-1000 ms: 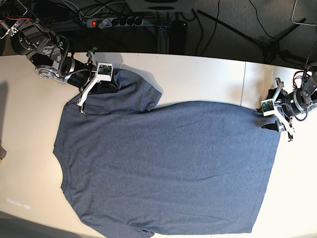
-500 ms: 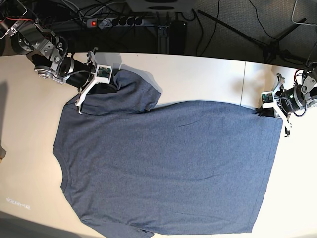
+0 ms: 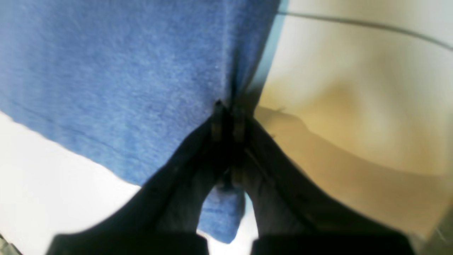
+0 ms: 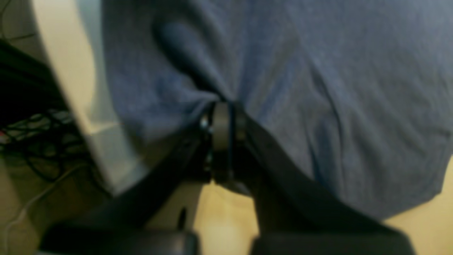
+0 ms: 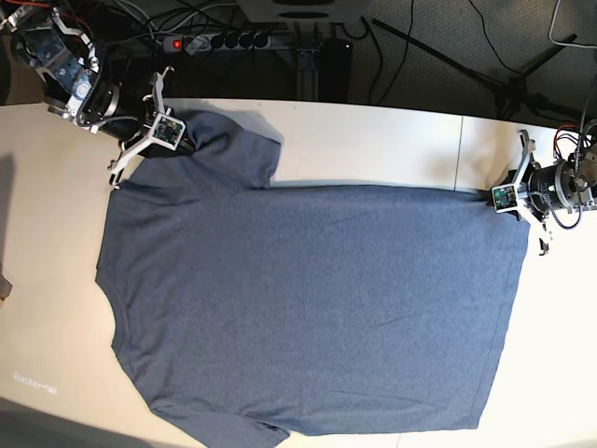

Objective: Fold the T-shirt properly
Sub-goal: 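Drag the grey-blue shirt toward the robot with both grippers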

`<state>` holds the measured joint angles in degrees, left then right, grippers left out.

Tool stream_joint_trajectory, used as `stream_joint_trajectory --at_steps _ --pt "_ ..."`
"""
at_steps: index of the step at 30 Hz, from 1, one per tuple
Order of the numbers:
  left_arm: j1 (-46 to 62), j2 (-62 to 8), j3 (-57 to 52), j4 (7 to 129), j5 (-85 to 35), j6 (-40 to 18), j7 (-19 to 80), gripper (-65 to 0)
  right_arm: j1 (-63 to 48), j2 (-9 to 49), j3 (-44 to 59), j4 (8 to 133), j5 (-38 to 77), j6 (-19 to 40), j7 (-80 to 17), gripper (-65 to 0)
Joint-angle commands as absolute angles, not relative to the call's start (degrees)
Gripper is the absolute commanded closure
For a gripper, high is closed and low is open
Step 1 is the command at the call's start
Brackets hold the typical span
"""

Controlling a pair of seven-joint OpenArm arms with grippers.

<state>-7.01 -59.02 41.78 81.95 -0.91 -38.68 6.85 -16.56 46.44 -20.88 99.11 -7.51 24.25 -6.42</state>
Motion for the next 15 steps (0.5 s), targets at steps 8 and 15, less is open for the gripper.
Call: stream_joint_trajectory --at_steps 8,15 --pt "-7.62 -61.63 33.58 84.58 -7.57 -40.00 12.10 0.0 -15.57 47.44 -14.46 105.71 -5.96 25.50 -7.73 0.0" --pt "-11.57 -61.60 32.64 84.55 -9.61 -40.00 12.10 0.0 -9.63 47.44 -13.45 105.71 -4.40 27.00 -7.81 0.0"
